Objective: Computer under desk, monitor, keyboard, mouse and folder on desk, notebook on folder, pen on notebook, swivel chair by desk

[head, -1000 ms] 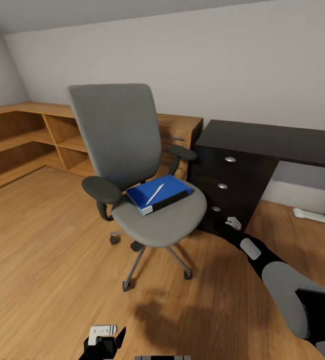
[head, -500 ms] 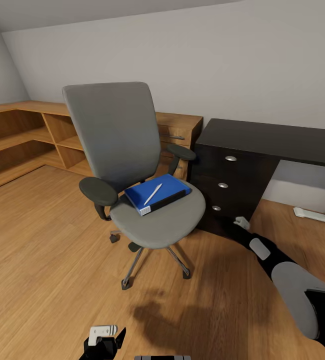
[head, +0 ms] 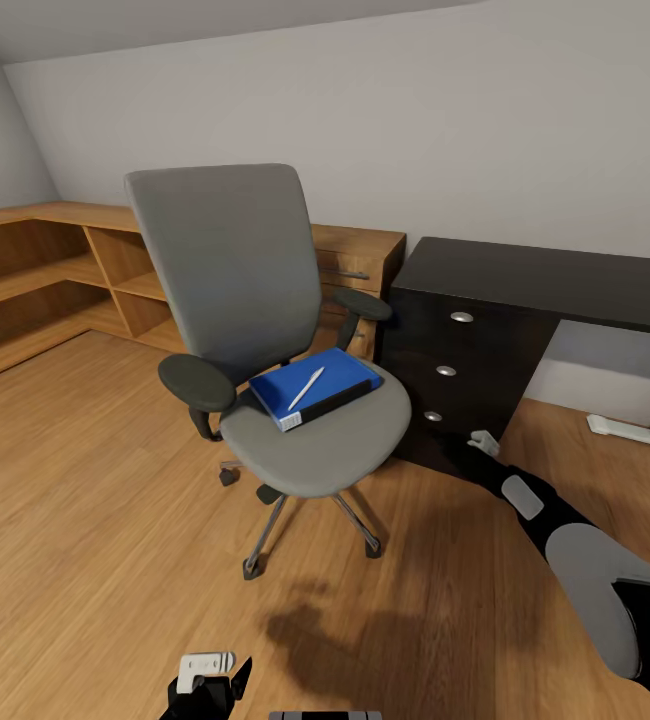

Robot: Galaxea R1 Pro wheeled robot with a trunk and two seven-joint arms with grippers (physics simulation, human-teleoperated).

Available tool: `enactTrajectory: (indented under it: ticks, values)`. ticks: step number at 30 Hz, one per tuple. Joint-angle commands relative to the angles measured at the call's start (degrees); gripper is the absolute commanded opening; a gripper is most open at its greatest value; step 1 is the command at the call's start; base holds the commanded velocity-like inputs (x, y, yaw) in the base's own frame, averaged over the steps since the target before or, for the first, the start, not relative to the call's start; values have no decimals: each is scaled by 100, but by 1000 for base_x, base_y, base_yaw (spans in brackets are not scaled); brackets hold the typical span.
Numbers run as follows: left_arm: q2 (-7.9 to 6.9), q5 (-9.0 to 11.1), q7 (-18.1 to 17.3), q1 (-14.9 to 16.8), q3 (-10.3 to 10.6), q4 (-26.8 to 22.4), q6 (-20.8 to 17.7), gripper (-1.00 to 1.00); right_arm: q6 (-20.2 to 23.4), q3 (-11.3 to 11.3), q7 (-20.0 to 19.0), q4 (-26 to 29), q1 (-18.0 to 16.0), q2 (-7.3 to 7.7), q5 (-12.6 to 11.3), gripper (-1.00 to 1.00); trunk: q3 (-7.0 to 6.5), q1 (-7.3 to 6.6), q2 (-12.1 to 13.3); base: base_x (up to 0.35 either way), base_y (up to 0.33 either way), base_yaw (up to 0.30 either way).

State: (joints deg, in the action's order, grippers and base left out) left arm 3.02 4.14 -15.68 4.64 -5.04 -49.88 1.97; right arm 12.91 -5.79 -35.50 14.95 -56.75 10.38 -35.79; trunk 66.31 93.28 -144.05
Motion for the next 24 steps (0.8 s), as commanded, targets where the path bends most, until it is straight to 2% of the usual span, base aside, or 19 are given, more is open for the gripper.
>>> enactTrajectory:
  ticks: [1, 10, 24]
  values:
    - [6, 43, -50, 2, -24, 4, -3, 100, 78, -37, -51, 12, -2, -1, -24, 100, 5, -1, -2, 0, 0, 0]
    - [6, 43, -50, 2, -24, 5, -3, 100, 318, -31, -330, 168, -2, -1, -18, 100, 5, -1, -2, 6, 1, 0]
    - [6, 43, -50, 2, -24, 5, 3, 100, 386, -28, -408, 208, -2, 0, -16, 100, 5, -1, -2, 41, 27, 0]
